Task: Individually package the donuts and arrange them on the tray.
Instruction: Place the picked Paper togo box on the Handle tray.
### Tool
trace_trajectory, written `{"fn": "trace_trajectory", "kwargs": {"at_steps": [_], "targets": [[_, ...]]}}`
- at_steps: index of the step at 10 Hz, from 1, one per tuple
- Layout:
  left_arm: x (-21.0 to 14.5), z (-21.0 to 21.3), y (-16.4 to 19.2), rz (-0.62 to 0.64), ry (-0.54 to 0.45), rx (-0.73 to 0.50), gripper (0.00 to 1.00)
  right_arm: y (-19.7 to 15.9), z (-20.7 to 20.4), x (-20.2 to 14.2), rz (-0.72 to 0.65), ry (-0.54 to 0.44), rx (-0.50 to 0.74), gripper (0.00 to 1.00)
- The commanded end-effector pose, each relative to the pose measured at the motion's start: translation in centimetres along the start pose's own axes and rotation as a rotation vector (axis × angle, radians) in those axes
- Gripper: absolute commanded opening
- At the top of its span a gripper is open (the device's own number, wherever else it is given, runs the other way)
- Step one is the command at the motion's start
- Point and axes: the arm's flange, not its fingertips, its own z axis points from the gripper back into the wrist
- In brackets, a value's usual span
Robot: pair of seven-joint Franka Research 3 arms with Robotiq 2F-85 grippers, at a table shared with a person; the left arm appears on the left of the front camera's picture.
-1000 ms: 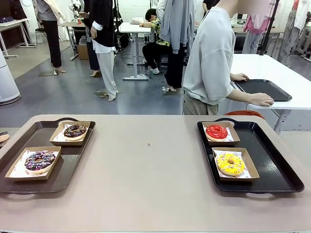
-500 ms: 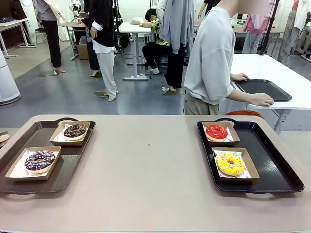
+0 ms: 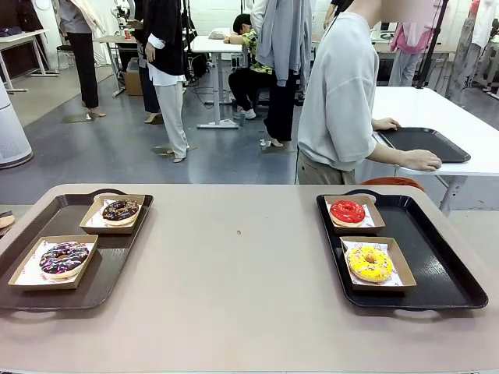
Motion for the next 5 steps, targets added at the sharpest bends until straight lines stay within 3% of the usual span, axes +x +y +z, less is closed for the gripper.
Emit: {"fn": "trace_trajectory", "kwargs": {"at_steps": [1,5], "targets": [[-0.15,0.05,-0.08,-0.006,-0.007,-0.019,1.00,0.43,0.12,-0.21,-0.020,0.004,0.001,1.00],[-0.15,0.05,-0.08,-0.006,-0.007,-0.019,1.00,0.43,0.12,-0.21,-0.020,0.004,0.001,1.00]]}}
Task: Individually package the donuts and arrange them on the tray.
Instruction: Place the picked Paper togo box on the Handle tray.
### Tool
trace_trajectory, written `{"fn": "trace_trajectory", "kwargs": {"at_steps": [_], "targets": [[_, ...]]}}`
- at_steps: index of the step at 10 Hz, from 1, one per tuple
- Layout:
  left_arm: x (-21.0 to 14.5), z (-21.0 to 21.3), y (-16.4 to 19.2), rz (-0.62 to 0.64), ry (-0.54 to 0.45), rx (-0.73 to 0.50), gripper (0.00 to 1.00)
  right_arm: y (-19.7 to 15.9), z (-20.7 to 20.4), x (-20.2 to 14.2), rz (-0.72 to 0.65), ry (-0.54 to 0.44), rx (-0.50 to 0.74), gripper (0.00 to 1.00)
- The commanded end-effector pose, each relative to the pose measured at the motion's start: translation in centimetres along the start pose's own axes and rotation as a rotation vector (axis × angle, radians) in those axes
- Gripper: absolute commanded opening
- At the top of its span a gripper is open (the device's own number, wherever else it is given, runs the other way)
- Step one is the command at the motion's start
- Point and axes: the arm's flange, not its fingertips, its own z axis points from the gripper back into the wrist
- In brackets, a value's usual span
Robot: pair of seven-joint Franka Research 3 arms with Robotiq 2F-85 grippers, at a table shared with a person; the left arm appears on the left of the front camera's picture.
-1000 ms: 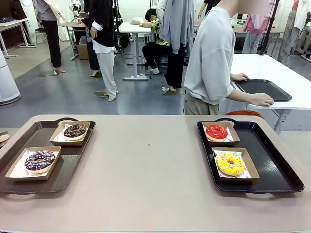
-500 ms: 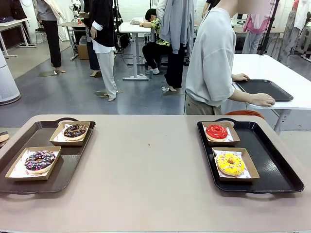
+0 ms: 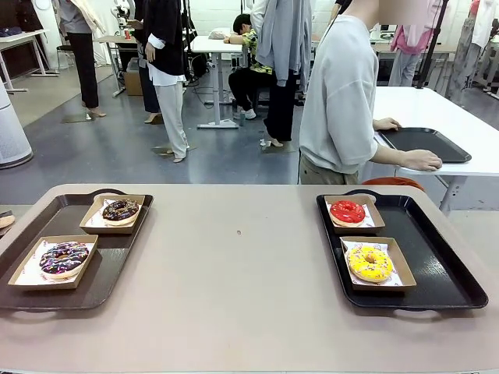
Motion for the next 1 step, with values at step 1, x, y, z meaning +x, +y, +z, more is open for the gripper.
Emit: {"fn": "trace_trajectory", "kwargs": {"at_steps": [1], "targets": [[-0.15,0.05,-0.08,-0.006,-0.007,-0.019,1.00,0.42,0.11,-0.21,-0.020,0.004,0.002,1.00]]}}
